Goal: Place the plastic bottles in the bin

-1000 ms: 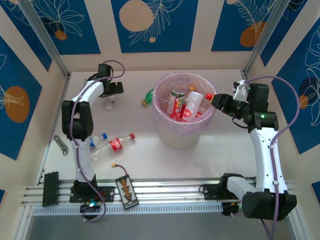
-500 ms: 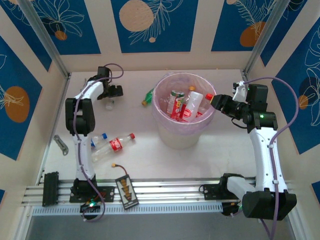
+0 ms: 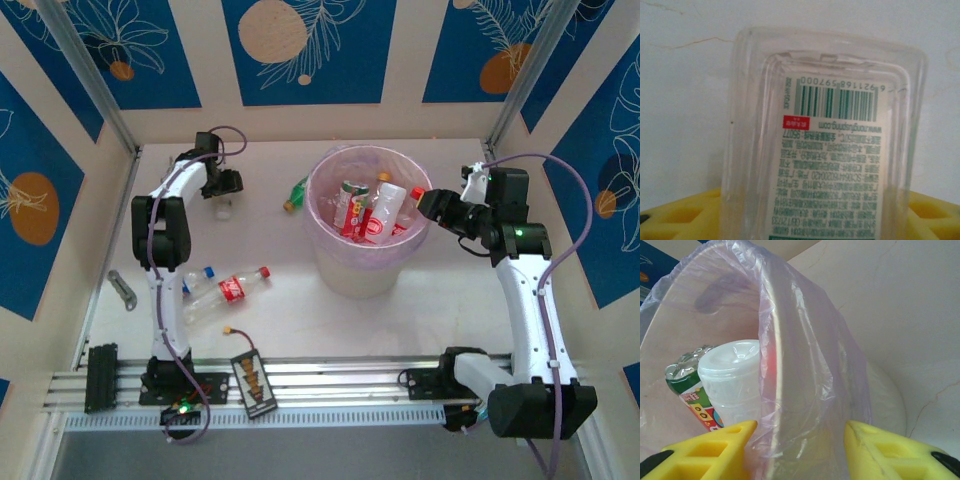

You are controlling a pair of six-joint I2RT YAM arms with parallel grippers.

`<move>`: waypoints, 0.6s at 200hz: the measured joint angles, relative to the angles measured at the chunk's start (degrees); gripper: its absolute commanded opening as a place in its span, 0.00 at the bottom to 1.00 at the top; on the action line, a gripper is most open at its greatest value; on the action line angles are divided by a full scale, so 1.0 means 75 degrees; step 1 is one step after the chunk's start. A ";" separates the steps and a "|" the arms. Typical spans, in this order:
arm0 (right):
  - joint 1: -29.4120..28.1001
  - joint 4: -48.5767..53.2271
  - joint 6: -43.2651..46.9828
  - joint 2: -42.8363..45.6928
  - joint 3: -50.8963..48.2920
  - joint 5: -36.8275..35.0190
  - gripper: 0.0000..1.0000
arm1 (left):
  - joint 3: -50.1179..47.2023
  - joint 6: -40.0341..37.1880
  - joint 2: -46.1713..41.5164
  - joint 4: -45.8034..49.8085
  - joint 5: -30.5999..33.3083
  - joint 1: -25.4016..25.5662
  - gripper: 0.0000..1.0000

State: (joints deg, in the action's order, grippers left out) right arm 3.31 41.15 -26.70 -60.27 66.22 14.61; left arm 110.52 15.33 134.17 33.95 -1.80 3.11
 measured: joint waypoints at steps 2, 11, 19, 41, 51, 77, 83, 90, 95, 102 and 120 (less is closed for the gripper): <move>0.0000 0.0000 0.0000 0.0000 0.0000 -0.0012 0.49 | 0.0000 -0.0006 0.0000 -0.0003 -0.0009 0.0000 0.59; -0.0032 0.0000 0.0000 0.0000 0.0000 -0.0050 0.49 | 0.0000 0.0038 0.0000 -0.0006 -0.0020 0.0000 0.58; -0.0044 0.0000 0.0000 0.0000 0.0003 -0.0085 0.49 | 0.0000 0.0070 0.0000 -0.0009 -0.0035 0.0000 0.57; -0.0055 0.0003 0.0000 0.0000 0.0015 -0.0128 0.49 | -0.0029 0.0096 -0.0023 -0.0020 -0.0070 0.0000 0.55; -0.0079 0.0006 0.0000 0.0000 0.0023 -0.0152 0.49 | -0.0108 0.0105 -0.0070 -0.0052 -0.0096 0.0000 0.55; -0.0087 0.0009 0.0003 0.0000 0.0026 -0.0160 0.49 | -0.0530 0.0117 -0.0376 -0.0073 -0.0157 0.0000 0.55; -0.0096 0.0009 0.0003 0.0000 0.0026 -0.0160 0.49 | -0.0647 0.0117 -0.0481 -0.0082 -0.0175 0.0000 0.54; -0.0099 0.0009 0.0003 0.0000 0.0026 -0.0160 0.49 | -0.0831 0.0119 -0.0644 -0.0122 -0.0210 0.0000 0.54; -0.0099 0.0006 0.0003 0.0000 0.0026 -0.0160 0.49 | -0.0988 0.0122 -0.0813 -0.0146 -0.0230 0.0000 0.54; -0.0099 0.0006 0.0006 0.0000 0.0026 -0.0157 0.49 | -0.1183 0.0149 -0.1046 -0.0166 -0.0265 0.0000 0.54; -0.0099 0.0009 0.0009 0.0000 0.0026 -0.0154 0.49 | -0.1676 0.0169 -0.1810 -0.0256 -0.0350 0.0023 0.54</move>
State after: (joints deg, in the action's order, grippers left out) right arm 2.57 41.21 -26.63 -60.27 66.41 13.45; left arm 97.95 16.60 120.60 32.03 -4.43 3.29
